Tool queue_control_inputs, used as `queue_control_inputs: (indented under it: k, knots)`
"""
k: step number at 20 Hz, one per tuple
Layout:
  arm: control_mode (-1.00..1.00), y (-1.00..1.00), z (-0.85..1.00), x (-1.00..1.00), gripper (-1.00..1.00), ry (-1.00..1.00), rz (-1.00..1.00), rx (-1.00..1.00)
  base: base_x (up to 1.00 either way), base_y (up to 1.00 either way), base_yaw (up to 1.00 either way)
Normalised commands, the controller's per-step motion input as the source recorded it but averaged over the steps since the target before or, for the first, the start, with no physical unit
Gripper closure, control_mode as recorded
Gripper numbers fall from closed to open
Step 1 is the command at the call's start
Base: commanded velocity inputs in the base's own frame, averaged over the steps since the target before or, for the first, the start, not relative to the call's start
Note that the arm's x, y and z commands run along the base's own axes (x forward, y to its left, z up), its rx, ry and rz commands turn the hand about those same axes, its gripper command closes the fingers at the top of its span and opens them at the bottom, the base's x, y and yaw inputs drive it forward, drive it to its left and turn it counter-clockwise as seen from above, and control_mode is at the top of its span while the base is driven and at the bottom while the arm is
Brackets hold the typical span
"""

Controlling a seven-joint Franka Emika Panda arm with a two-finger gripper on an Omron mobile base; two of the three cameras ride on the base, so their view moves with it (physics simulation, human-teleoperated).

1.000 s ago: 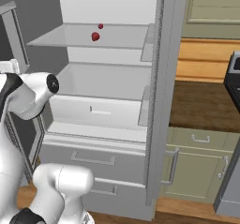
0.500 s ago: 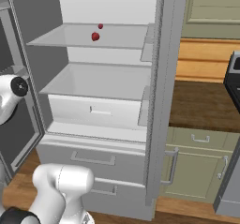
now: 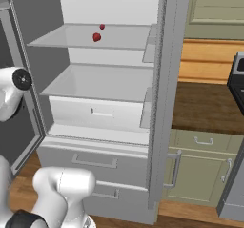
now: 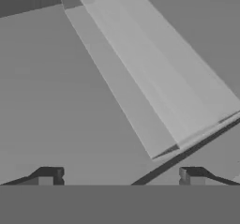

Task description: Take the strawberry from the fridge and place it on top of the pancake, located on the dining counter.

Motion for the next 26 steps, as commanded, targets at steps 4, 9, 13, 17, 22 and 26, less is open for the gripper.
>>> queue_control_inputs:
  k: [4,9,13,17,22,26]
  knots:
    - [-1.0,-1.0,0.05,-0.12,-1.0,0.0,-0.01,-0.03,0.0,0.0,0.0]
    - [-1.0,-1.0,0.0,-0.33,-1.0,0.02,0.0,-0.26,0.0,0.0,0.0]
    - [-1.0,-1.0,-0.1,-0.36,-1.0,0.1,0.05,-0.5,0.0,0.0,0.0]
    - [-1.0,-0.93,-0.37,-0.29,-1.0,0.25,0.15,-0.64,0.0,0.0,0.0]
    - [-1.0,-0.59,-0.63,-0.34,-1.0,0.22,0.15,-0.51,0.0,0.0,0.0]
    - [-1.0,0.03,-0.02,-0.02,-1.0,0.03,0.07,0.0,0.0,0.0,0.0]
